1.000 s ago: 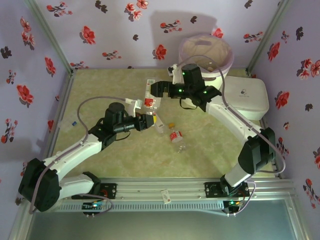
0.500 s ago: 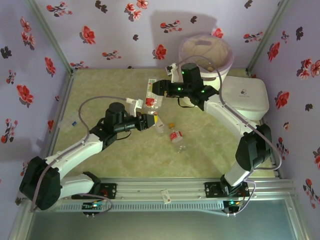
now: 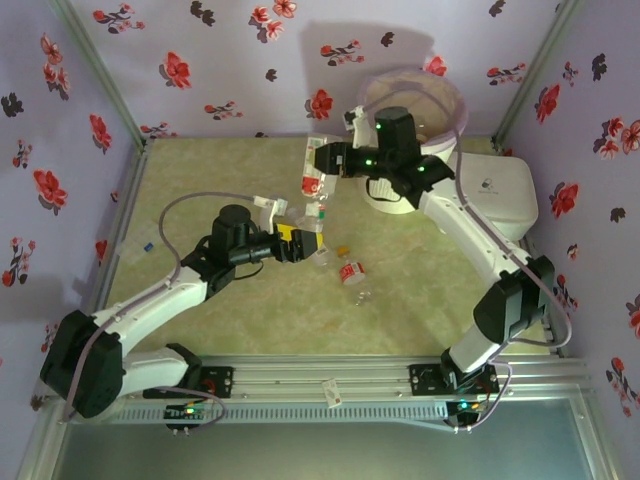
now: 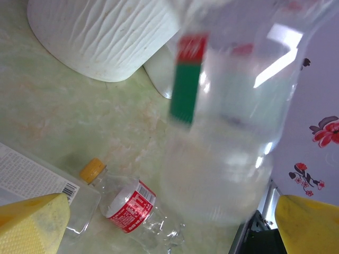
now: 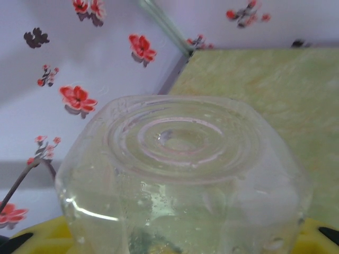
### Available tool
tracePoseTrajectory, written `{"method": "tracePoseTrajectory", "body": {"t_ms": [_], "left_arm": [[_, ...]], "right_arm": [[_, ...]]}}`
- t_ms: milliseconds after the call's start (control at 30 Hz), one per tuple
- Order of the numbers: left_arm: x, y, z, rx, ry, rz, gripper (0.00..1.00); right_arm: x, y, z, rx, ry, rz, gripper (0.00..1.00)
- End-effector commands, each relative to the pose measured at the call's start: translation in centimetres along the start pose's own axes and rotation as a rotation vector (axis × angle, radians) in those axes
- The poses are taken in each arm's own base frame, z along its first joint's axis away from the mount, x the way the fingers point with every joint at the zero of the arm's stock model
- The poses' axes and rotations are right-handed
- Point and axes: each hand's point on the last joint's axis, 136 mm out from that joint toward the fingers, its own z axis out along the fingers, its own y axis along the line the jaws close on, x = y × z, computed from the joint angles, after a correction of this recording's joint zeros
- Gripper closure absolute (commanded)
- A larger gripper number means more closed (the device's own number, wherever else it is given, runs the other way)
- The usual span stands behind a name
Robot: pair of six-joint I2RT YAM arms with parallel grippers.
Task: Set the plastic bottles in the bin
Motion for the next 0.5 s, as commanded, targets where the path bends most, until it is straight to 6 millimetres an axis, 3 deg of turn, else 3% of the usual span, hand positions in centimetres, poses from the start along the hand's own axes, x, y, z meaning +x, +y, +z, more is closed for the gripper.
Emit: {"method": "tracePoseTrajectory", "body": {"t_ms": [0, 167, 467], "left_arm": [[0.4, 0.4, 0.2, -0.005, -0.001, 0.016, 0.00], [0.6, 1.2, 0.2, -0.031, -0.004, 0.004, 0.00], [1.1, 1.6, -0.2, -0.051, 0.005, -0.010, 0.00]], "right_arm": [[-3.6, 0.4, -4.5, 0.142, -0.100, -0.138, 0.52], [-7.1, 0.3, -8.4, 0.260, -0.197, -0.224, 0.55], [-13.8, -2.3, -15.9, 0.510, -0.389, -0.299, 0.68]]}}
